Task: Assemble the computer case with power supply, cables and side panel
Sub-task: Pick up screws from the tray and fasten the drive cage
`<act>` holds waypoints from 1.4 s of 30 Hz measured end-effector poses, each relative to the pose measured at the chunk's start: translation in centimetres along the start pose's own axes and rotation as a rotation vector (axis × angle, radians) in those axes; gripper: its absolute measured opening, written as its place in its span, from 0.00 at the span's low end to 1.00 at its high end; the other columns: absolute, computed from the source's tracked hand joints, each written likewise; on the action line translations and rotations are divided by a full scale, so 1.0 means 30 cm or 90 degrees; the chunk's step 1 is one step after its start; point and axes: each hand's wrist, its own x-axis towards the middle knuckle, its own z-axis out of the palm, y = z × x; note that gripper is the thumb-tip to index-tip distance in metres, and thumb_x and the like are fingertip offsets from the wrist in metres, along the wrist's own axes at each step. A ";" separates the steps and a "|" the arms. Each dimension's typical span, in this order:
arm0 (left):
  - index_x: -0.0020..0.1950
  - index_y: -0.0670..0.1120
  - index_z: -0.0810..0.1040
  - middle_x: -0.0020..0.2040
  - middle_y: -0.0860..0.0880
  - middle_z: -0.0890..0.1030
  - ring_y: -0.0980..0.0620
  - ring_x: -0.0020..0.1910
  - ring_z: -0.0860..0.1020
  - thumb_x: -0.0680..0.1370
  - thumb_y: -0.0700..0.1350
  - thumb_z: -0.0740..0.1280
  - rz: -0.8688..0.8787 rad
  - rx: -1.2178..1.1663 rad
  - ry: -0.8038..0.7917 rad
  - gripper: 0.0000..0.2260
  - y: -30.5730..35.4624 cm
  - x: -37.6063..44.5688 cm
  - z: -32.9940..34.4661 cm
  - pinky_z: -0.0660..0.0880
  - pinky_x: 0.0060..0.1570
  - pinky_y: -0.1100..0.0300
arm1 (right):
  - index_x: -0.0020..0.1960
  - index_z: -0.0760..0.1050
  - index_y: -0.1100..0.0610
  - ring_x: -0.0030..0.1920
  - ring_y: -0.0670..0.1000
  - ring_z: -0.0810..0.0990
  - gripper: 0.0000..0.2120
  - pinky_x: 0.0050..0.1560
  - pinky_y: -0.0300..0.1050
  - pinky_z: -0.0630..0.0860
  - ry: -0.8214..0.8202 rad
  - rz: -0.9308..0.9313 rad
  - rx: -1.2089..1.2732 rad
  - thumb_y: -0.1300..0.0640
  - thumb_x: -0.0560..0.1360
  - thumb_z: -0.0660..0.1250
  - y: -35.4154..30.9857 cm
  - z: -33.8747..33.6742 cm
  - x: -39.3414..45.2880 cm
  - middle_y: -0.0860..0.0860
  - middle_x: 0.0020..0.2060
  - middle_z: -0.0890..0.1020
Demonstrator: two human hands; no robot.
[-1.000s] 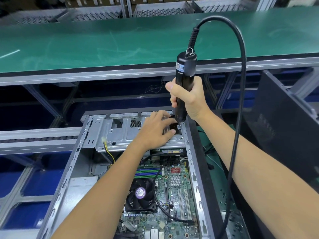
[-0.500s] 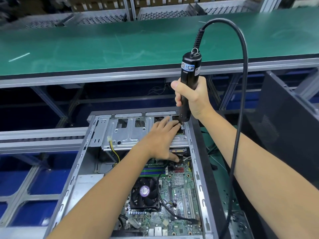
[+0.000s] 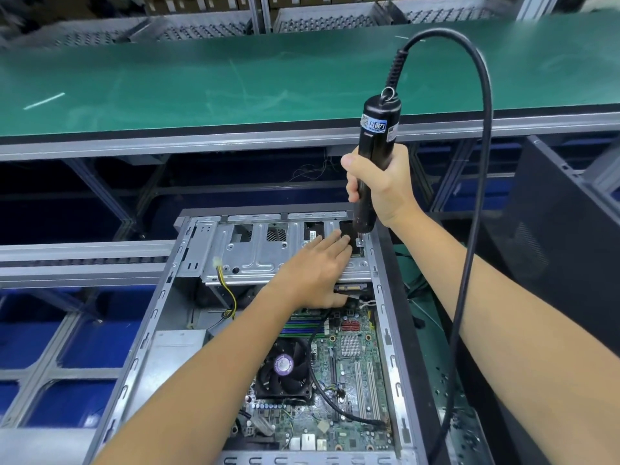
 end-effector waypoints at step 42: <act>0.33 0.40 0.69 0.34 0.45 0.70 0.45 0.39 0.70 0.80 0.46 0.60 0.001 -0.156 0.100 0.17 0.355 0.222 -0.171 0.69 0.39 0.51 | 0.34 0.71 0.57 0.21 0.53 0.70 0.12 0.29 0.44 0.70 0.394 0.147 0.116 0.58 0.69 0.73 -0.032 -0.489 -0.505 0.53 0.23 0.73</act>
